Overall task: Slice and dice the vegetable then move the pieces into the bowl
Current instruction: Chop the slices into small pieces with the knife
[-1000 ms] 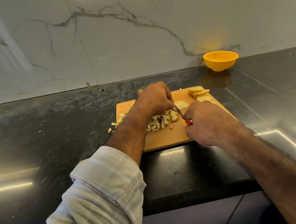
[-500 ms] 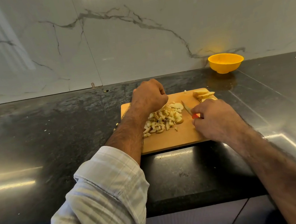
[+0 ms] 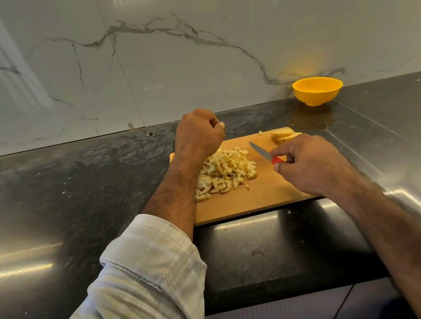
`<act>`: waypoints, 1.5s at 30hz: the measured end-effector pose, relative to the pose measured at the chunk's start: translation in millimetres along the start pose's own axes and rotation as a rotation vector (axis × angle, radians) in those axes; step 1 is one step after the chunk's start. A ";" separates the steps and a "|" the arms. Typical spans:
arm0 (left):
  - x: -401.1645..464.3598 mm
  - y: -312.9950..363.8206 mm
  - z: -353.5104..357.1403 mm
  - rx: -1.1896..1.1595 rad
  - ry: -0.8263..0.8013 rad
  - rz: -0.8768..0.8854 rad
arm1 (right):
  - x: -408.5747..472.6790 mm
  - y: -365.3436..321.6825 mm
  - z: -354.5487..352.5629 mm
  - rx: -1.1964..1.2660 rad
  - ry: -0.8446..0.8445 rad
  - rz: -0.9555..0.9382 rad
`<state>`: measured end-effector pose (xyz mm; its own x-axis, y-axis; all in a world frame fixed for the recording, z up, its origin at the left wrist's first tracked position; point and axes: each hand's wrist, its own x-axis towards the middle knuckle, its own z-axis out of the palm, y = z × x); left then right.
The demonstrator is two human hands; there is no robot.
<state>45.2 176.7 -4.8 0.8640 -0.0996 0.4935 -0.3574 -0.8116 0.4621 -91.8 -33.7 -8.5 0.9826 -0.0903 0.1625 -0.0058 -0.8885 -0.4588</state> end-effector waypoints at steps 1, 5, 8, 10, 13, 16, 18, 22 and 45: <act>0.3 -0.3 0.2 0.005 0.003 0.004 | 2.9 0.7 1.2 -0.042 -0.003 0.034; -1.8 0.6 4.2 0.047 -0.023 0.015 | 6.0 -9.4 8.3 -0.056 -0.082 0.025; -3.1 1.8 4.5 0.053 -0.026 0.022 | 0.4 -13.9 8.6 -0.041 -0.078 -0.034; -3.6 3.3 4.6 0.043 -0.029 0.028 | -5.1 -9.4 5.9 -0.083 0.043 -0.079; -6.1 8.8 6.3 0.046 -0.043 0.054 | -15.5 -0.7 3.3 -0.147 0.119 -0.123; -8.8 14.7 8.2 0.060 -0.064 0.088 | -28.8 10.1 2.1 -0.117 0.256 -0.146; -10.5 17.5 9.0 0.058 -0.072 0.110 | -39.3 16.5 1.2 -0.088 0.336 -0.171; -12.1 20.2 12.2 0.079 -0.097 0.139 | -49.3 19.3 5.9 -0.077 0.343 -0.152; -6.5 10.4 -1.9 0.119 0.003 0.080 | 34.2 -0.9 -14.4 -0.319 0.233 -0.139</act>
<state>35.2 170.0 -1.8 0.8334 -0.1649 0.5274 -0.3800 -0.8639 0.3304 -60.8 -42.4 10.0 0.9099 -0.0269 0.4139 0.0305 -0.9909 -0.1313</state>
